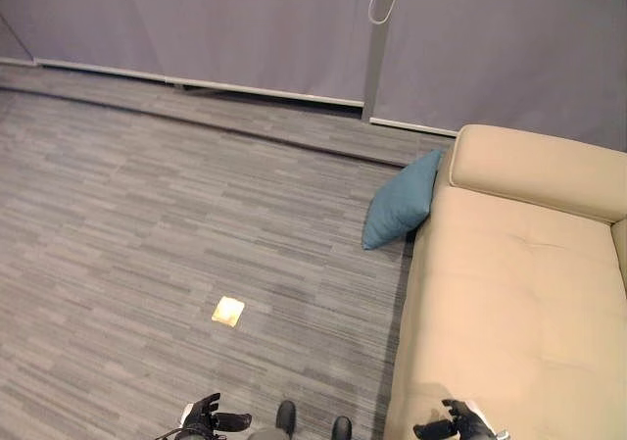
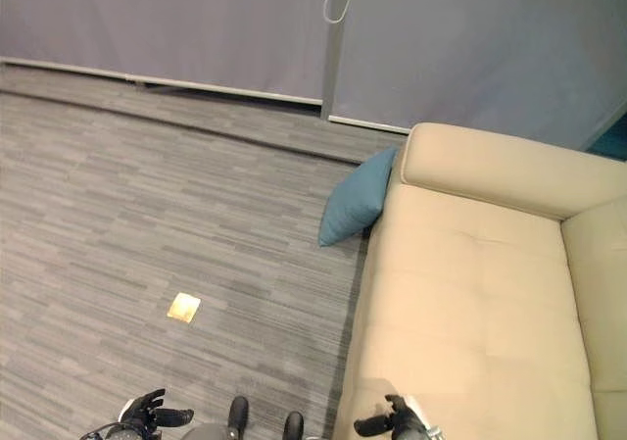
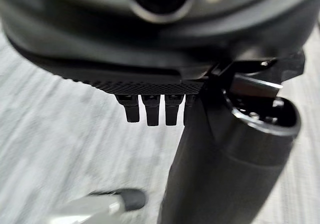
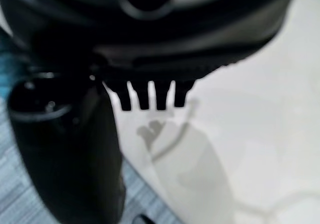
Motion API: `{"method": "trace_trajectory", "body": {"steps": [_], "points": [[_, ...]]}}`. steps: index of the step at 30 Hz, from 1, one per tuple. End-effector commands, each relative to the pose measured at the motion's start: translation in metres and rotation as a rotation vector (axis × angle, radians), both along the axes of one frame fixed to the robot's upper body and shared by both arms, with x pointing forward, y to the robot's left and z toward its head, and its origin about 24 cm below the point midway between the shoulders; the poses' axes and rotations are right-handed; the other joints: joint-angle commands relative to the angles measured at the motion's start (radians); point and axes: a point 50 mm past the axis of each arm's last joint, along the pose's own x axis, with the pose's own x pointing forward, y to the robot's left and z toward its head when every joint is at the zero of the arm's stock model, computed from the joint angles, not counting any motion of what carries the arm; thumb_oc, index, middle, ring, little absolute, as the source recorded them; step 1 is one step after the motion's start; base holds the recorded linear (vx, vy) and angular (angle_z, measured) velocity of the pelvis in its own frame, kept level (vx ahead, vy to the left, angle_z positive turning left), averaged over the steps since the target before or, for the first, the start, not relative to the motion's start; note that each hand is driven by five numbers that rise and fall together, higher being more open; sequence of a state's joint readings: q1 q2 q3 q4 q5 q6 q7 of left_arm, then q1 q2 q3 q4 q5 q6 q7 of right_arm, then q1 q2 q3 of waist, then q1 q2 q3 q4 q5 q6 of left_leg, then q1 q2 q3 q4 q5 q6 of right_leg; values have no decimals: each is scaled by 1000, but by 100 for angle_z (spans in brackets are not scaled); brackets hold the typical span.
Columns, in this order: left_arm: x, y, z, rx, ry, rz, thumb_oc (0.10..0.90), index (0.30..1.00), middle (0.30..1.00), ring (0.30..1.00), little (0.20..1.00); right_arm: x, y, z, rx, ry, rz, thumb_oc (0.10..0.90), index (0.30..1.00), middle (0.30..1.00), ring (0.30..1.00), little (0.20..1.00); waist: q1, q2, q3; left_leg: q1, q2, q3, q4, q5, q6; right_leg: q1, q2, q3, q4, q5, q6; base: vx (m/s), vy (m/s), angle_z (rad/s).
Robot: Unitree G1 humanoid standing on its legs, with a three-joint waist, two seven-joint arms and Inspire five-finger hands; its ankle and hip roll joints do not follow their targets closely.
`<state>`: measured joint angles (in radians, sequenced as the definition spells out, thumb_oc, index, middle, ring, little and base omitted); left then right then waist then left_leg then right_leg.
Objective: Pick up all the scattered cushions and arrange them neatly on the sofa.
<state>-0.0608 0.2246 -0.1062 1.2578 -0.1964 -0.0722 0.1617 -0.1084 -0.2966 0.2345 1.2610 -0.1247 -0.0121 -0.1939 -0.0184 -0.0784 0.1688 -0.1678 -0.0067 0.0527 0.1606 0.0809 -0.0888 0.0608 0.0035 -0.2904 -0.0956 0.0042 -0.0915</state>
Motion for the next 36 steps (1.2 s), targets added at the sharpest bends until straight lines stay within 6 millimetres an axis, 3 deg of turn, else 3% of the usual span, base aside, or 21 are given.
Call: {"method": "trace_trajectory", "body": {"steps": [1, 7, 12, 13, 15, 17, 18, 19, 20, 27, 30, 33, 36], "points": [[-6, 9, 1, 26, 10, -8, 800, 900, 900, 900, 900, -4, -17, 4, -57, -5, -47, 800, 900, 900, 900, 900, 13, -29, -40, -30, 39, 99, 21, -107, 34, -19, -72, 101, 65, -73, 166, 136, 32, 80], [-31, 21, -3, 48, 100, 3, 800, 900, 900, 900, 900, -9, -5, -2, -40, 29, -15, 800, 900, 900, 900, 900, 25, -42, -68, 37, 18, 84, -53, -121, 61, 9, -72, 107, 110, -106, 175, 208, 85, 22], [-32, 29, 0, 70, 97, 14, 800, 900, 900, 900, 900, -6, 2, -3, -25, 26, 9, 800, 900, 900, 900, 900, 37, -48, -70, 76, -3, 82, -75, -148, 91, -22, -92, 125, 220, -111, 202, 122, 148, 3], [-30, 34, 2, 82, 89, 15, 800, 900, 900, 900, 900, -3, 5, -3, -11, 17, 9, 800, 900, 900, 900, 900, 36, -47, -60, 93, -13, 76, -81, -160, 108, -63, -108, 141, 322, -84, 224, 93, 162, 10], [-27, 37, 4, 92, 80, 17, 800, 900, 900, 900, 900, 2, 7, -2, 2, 1, 6, 800, 900, 900, 900, 900, 28, -43, -48, 104, -21, 71, -81, -169, 122, -101, -115, 164, 411, -40, 239, 113, 172, 9], [-26, 39, 4, 97, 76, 17, 800, 900, 900, 900, 900, 4, 10, -1, 11, -11, 8, 800, 900, 900, 900, 900, 25, -38, -44, 112, -20, 66, -82, -174, 126, -126, -113, 176, 452, -29, 242, 100, 95, 10], [-27, 40, 5, 99, 78, 16, 800, 900, 900, 900, 900, 6, 14, -2, 21, -13, 19, 800, 900, 900, 900, 900, 14, -26, -38, 138, -19, 48, -93, -180, 131, -182, -85, 205, 493, -30, 228, 254, 107, 16], [-28, 39, 4, 95, 85, 13, 800, 900, 900, 900, 900, 7, 14, -2, 21, -13, 26, 800, 900, 900, 900, 900, 2, -24, -39, 174, -29, 22, -117, -188, 129, -212, -47, 219, 441, -55, 216, 323, 118, 2], [-28, 39, 4, 94, 88, 9, 800, 900, 900, 900, 900, 7, 13, -1, 18, -12, 25, 800, 900, 900, 900, 900, -2, -25, -38, 186, -35, 19, -120, -195, 130, -213, -42, 214, 408, -55, 212, 228, 49, 6], [-26, 32, 2, 82, 100, -24, 800, 900, 900, 900, 900, 1, 7, -2, 2, 11, 15, 800, 900, 900, 900, 900, -41, -34, -27, 276, -70, -43, -134, -248, 121, -286, -20, 161, 211, 33, 221, 229, -1, 17], [-26, 30, 1, 86, 107, -48, 800, 900, 900, 900, 900, -6, 5, -4, -4, 28, 6, 800, 900, 900, 900, 900, -48, -37, -34, 297, -79, -52, -125, -272, 121, -254, -23, 162, 179, 26, 211, 205, -26, 46], [-31, 26, -1, 73, 124, -64, 800, 900, 900, 900, 900, -23, 0, -7, 2, 63, -39, 800, 900, 900, 900, 900, -68, -26, -68, 314, -49, -37, -71, -280, 71, -204, -10, 154, 165, 12, 182, 287, -65, 43], [-23, 23, 0, 66, 105, -87, 800, 900, 900, 900, 900, -24, -3, -7, 2, 63, -61, 800, 900, 900, 900, 900, -69, -39, -62, 236, -21, 1, 134, -209, 17, -144, -10, 159, 132, 5, 164, 154, -72, 20]]}}
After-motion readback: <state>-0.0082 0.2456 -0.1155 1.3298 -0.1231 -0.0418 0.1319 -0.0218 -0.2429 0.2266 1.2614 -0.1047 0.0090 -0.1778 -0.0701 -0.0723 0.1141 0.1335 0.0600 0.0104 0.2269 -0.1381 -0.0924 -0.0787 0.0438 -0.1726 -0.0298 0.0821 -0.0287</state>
